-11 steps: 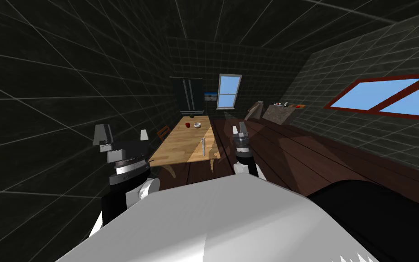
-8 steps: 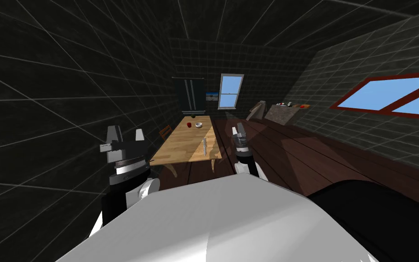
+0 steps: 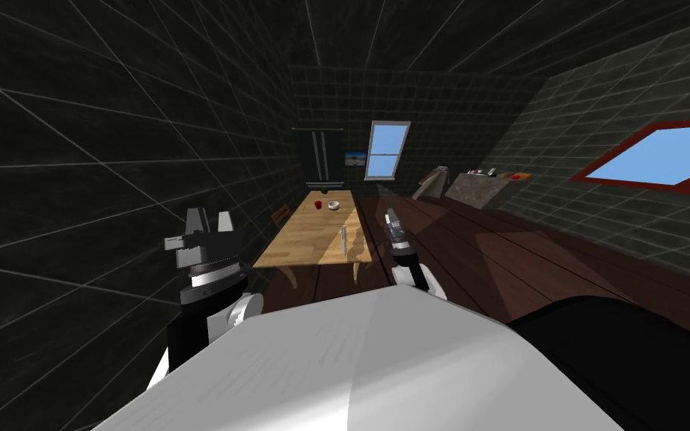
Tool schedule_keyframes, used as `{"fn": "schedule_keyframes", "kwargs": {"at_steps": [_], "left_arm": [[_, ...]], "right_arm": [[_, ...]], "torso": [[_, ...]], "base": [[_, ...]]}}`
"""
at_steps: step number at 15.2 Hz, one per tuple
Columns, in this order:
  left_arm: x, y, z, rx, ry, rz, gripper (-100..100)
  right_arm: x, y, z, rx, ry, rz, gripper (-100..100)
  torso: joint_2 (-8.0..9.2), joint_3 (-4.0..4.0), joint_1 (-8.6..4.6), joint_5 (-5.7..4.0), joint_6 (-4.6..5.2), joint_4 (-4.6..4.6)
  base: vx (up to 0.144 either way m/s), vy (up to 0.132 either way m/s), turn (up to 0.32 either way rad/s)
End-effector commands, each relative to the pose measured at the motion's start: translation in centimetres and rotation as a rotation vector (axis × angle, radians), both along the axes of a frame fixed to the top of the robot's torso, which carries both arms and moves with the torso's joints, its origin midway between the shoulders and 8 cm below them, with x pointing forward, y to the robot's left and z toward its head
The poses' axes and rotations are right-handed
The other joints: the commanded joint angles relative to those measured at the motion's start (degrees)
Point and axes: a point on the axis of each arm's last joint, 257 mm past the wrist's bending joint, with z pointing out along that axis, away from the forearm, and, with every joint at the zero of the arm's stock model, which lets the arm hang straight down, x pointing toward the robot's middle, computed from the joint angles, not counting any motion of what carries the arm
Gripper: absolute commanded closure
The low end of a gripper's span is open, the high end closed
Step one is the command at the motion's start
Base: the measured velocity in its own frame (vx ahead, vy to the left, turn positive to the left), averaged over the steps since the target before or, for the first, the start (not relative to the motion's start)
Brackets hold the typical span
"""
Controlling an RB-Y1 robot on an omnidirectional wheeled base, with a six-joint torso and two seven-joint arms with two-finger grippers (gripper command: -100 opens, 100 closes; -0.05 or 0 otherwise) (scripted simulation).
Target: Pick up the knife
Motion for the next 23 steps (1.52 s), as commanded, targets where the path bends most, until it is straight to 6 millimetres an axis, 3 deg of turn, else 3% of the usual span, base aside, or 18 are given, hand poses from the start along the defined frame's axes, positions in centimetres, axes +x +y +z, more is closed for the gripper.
{"fn": "schedule_keyframes", "kwargs": {"at_steps": [1, 4, 7, 9, 12, 13, 14, 15, 16, 17, 18, 19, 20, 22, 23], "left_arm": [[0.0, 0.0, 0.0, 0.000, 0.000, 0.000, 0], [0.0, 0.0, 0.0, 0.000, 0.000, 0.000, 0], [0.0, 0.0, 0.0, 0.000, 0.000, 0.000, 0], [0.0, 0.0, 0.0, 0.000, 0.000, 0.000, 0], [0.0, 0.0, 0.0, 0.000, 0.000, 0.000, 0], [0.0, 0.0, 0.0, 0.000, 0.000, 0.000, 0], [0.0, 0.0, 0.0, 0.000, 0.000, 0.000, 0], [0.0, 0.0, 0.0, 0.000, 0.000, 0.000, 0], [0.0, 0.0, 0.0, 0.000, 0.000, 0.000, 0], [0.0, 0.0, 0.0, 0.000, 0.000, 0.000, 0], [0.0, 0.0, 0.0, 0.000, 0.000, 0.000, 0], [0.0, 0.0, 0.0, 0.000, 0.000, 0.000, 0], [0.0, 0.0, 0.0, 0.000, 0.000, 0.000, 0], [0.0, 0.0, 0.0, 0.000, 0.000, 0.000, 0], [0.0, 0.0, 0.0, 0.000, 0.000, 0.000, 0]], "right_arm": [[1.1, -1.4, -1.7, -0.062, 0.042, -0.054, -100], [1.9, -2.9, -3.3, -0.107, 0.082, -0.098, -100], [3.2, -6.1, -5.6, -0.202, 0.144, -0.191, -100], [3.3, -6.3, -6.2, -0.200, 0.157, -0.193, -100], [4.3, -10.2, -8.4, -0.295, 0.222, -0.295, -100], [4.4, -10.5, -9.2, -0.293, 0.240, -0.298, -100], [4.7, -12.4, -9.8, -0.338, 0.266, -0.349, -100], [4.8, -12.8, -10.7, -0.338, 0.285, -0.353, -100], [5.0, -14.8, -11.2, -0.377, 0.311, -0.403, -100], [5.0, -15.2, -12.2, -0.382, 0.332, -0.408, -100], [5.1, -17.5, -13.3, -0.413, 0.371, -0.458, -100], [5.1, -17.6, -13.7, -0.423, 0.381, -0.463, -100], [5.1, -19.9, -14.5, -0.452, 0.417, -0.513, -100], [5.0, -20.2, -15.2, -0.462, 0.432, -0.518, -100], [4.9, -22.3, -15.5, -0.499, 0.459, -0.570, -100]], "torso": [[0.00, 0.00, 0.00, 0.00, 0.00, 0.00], [-0.01, -0.01, 0.00, 0.00, -0.01, 0.00], [0.01, 0.00, 0.04, 0.01, 0.00, 0.00], [-0.02, -0.01, 0.06, 0.01, -0.01, 0.00], [0.00, 0.00, -0.01, -0.01, 0.00, 0.00], [-0.01, 0.00, 0.01, 0.00, -0.02, 0.00], [-0.01, -0.01, 0.03, 0.00, 0.00, 0.00], [0.00, 0.00, 0.07, 0.01, -0.01, 0.00], [0.00, 0.00, 0.09, 0.02, 0.00, 0.00], [-0.04, -0.02, 0.14, 0.03, -0.02, -0.01], [-0.04, -0.03, 0.12, 0.03, -0.01, -0.01], [-0.06, -0.03, 0.12, 0.02, -0.02, -0.01], [-0.05, -0.03, 0.12, 0.03, -0.01, -0.01], [-0.02, -0.01, 0.12, 0.03, -0.01, -0.01], [0.00, 0.00, 0.06, 0.02, 0.01, 0.00]], "base": [[0.009, 0.070, 0.122], [0.012, 0.070, 0.107], [0.010, 0.083, 0.124], [0.019, 0.071, 0.074], [0.011, 0.067, 0.129], [0.017, 0.081, 0.130], [0.014, 0.096, 0.161], [0.016, 0.095, 0.126], [0.031, 0.111, 0.149], [0.026, 0.094, 0.131], [0.032, 0.095, 0.167], [0.029, 0.094, 0.146], [0.023, 0.096, 0.152], [0.022, 0.077, 0.097], [0.022, 0.062, 0.122]]}}
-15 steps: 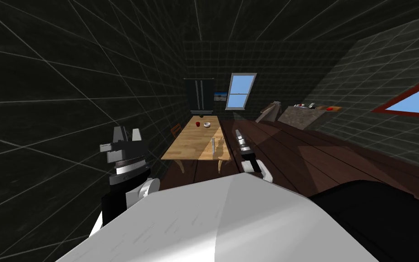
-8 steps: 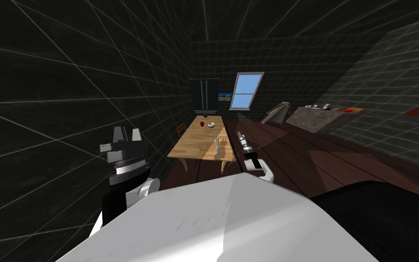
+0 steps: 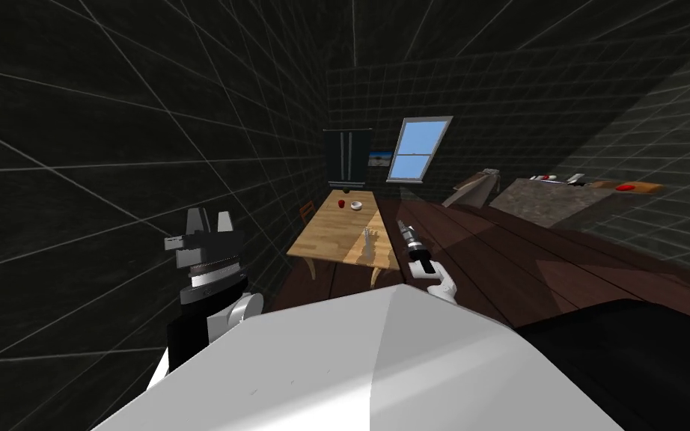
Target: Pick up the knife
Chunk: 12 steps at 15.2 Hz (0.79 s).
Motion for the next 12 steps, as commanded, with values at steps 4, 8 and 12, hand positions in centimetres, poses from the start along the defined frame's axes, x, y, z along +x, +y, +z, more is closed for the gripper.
{"fn": "schedule_keyframes", "kwargs": {"at_steps": [4, 8, 12], "left_arm": [[0.0, 0.0, 0.0, 0.000, 0.000, 0.000, 0], [0.0, 0.0, 0.0, 0.000, 0.000, 0.000, 0], [0.0, 0.0, 0.0, 0.000, 0.000, 0.000, 0]], "right_arm": [[-0.9, -4.6, -3.3, -0.057, 0.100, -0.105, -100], [-2.1, -9.2, -6.0, -0.109, 0.198, -0.213, -100], [-3.4, -13.2, -7.9, -0.146, 0.282, -0.308, -100]], "torso": [[0.03, 0.01, -0.01, -0.01, 0.00, 0.00], [-0.03, -0.02, 0.13, 0.02, 0.00, -0.01], [-0.03, -0.02, 0.08, 0.01, 0.03, -0.02]], "base": [[0.018, 0.067, 0.115], [0.035, 0.097, 0.162], [0.040, 0.087, 0.117]]}}
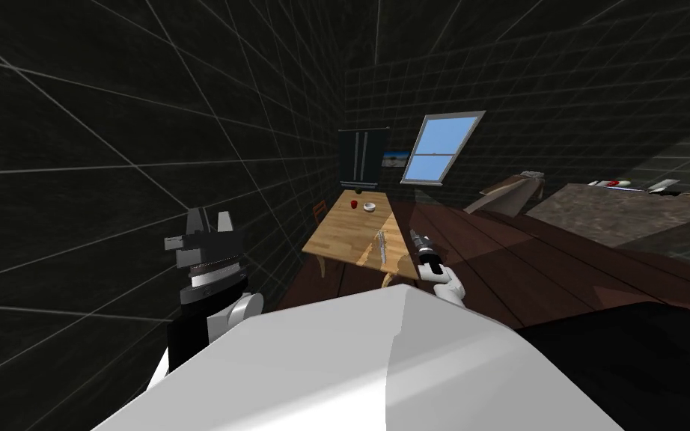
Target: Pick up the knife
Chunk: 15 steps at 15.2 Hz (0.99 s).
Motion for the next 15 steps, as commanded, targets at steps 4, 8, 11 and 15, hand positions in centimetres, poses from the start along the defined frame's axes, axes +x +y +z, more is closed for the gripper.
{"fn": "schedule_keyframes", "kwargs": {"at_steps": [4, 8, 11, 15], "left_arm": [[0.0, 0.0, 0.0, 0.000, 0.000, 0.000, 0], [0.0, 0.0, 0.0, 0.000, 0.000, 0.000, 0], [0.0, 0.0, 0.0, 0.000, 0.000, 0.000, 0], [0.0, 0.0, 0.0, 0.000, 0.000, 0.000, 0]], "right_arm": [[-1.3, -3.2, -2.2, -0.028, 0.091, -0.083, -100], [-2.9, -4.9, -5.2, -0.016, 0.167, -0.134, -100], [-3.9, -6.3, -6.5, -0.020, 0.215, -0.172, -100], [-5.1, -7.4, -8.3, -0.014, 0.269, -0.208, -100]], "torso": [[0.08, 0.04, -0.17, -0.03, 0.06, 0.01], [0.06, 0.03, -0.10, -0.03, 0.02, 0.01], [0.06, 0.03, -0.07, -0.02, 0.01, 0.01], [0.04, 0.02, -0.03, 0.00, 0.06, 0.00]], "base": [[0.021, 0.044, 0.071], [0.028, 0.056, 0.110], [0.028, 0.058, 0.111], [0.034, 0.064, 0.073]]}}
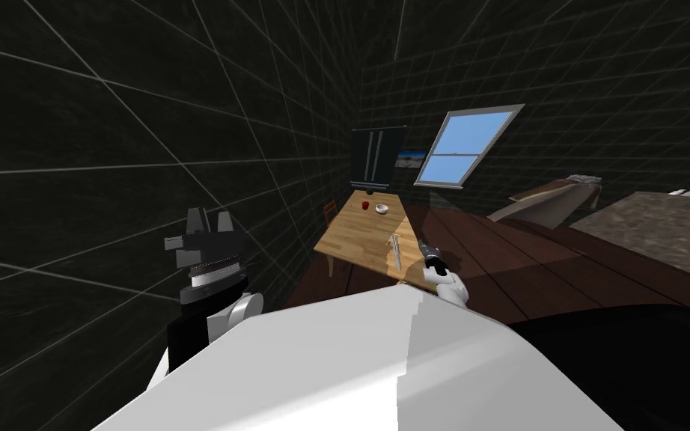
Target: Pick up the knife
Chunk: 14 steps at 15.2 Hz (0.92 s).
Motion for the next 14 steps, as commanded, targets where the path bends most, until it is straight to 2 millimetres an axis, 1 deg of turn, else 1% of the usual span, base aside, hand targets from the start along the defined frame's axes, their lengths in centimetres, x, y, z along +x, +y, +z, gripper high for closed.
{"fn": "schedule_keyframes", "kwargs": {"at_steps": [1, 2, 3, 4, 5, 6, 7, 8, 9, 10, 11, 12, 14], "left_arm": [[0.0, 0.0, 0.0, 0.000, 0.000, 0.000, 0], [0.0, 0.0, 0.0, 0.000, 0.000, 0.000, 0], [0.0, 0.0, 0.0, 0.000, 0.000, 0.000, 0], [0.0, 0.0, 0.0, 0.000, 0.000, 0.000, 0], [0.0, 0.0, 0.0, 0.000, 0.000, 0.000, 0], [0.0, 0.0, 0.0, 0.000, 0.000, 0.000, 0], [0.0, 0.0, 0.0, 0.000, 0.000, 0.000, 0], [0.0, 0.0, 0.0, 0.000, 0.000, 0.000, 0], [0.0, 0.0, 0.0, 0.000, 0.000, 0.000, 0], [0.0, 0.0, 0.0, 0.000, 0.000, 0.000, 0], [0.0, 0.0, 0.0, 0.000, 0.000, 0.000, 0], [0.0, 0.0, 0.0, 0.000, 0.000, 0.000, 0], [0.0, 0.0, 0.0, 0.000, 0.000, 0.000, 0]], "right_arm": [[-0.2, -0.1, -0.9, 0.008, 0.012, -0.005, -100], [-0.2, -0.1, -0.9, 0.008, 0.012, -0.005, -100], [-0.9, -1.1, -1.6, 0.003, 0.047, -0.034, -100], [-1.3, -1.0, -2.4, 0.014, 0.059, -0.037, -100], [-1.9, -1.8, -2.8, 0.010, 0.088, -0.062, -100], [-2.5, -1.7, -4.1, 0.027, 0.109, -0.067, -100], [-3.1, -2.3, -4.8, 0.028, 0.142, -0.089, -100], [-3.5, -2.1, -5.6, 0.041, 0.155, -0.093, -100], [-4.1, -2.6, -6.2, 0.042, 0.183, -0.111, -100], [-4.5, -2.4, -7.1, 0.057, 0.198, -0.114, -100], [-5.3, -2.6, -8.2, 0.069, 0.233, -0.131, -100], [-5.4, -2.5, -8.5, 0.074, 0.238, -0.132, -100], [-6.3, -2.5, -9.8, 0.092, 0.275, -0.147, -100]], "torso": [[0.00, 0.00, 0.00, 0.00, 0.00, 0.00], [0.04, 0.02, -0.08, -0.02, 0.00, 0.01], [0.08, 0.05, -0.15, -0.03, 0.00, 0.02], [0.08, 0.05, -0.12, -0.03, -0.04, 0.03], [0.05, 0.03, -0.07, -0.03, -0.04, 0.02], [0.00, 0.01, 0.02, -0.02, -0.05, 0.01], [-0.04, -0.02, 0.07, 0.01, -0.03, 0.00], [-0.08, -0.04, 0.15, 0.01, -0.05, -0.01], [-0.09, -0.05, 0.16, 0.02, -0.03, -0.02], [-0.10, -0.05, 0.17, 0.02, -0.06, -0.02], [-0.09, -0.05, 0.12, 0.02, -0.03, -0.02], [-0.08, -0.04, 0.09, 0.02, -0.04, -0.01], [-0.06, -0.03, 0.06, 0.00, -0.03, -0.01]], "base": [[0.009, 0.014, -0.015], [0.000, 0.000, 0.000], [0.006, 0.024, 0.115], [0.020, 0.043, 0.140], [0.036, 0.069, 0.162], [0.043, 0.077, 0.130], [0.055, 0.096, 0.132], [0.053, 0.089, 0.116], [0.049, 0.083, 0.132], [0.049, 0.067, 0.113], [0.047, 0.060, 0.133], [0.038, 0.053, 0.100], [0.048, 0.055, 0.106]]}}
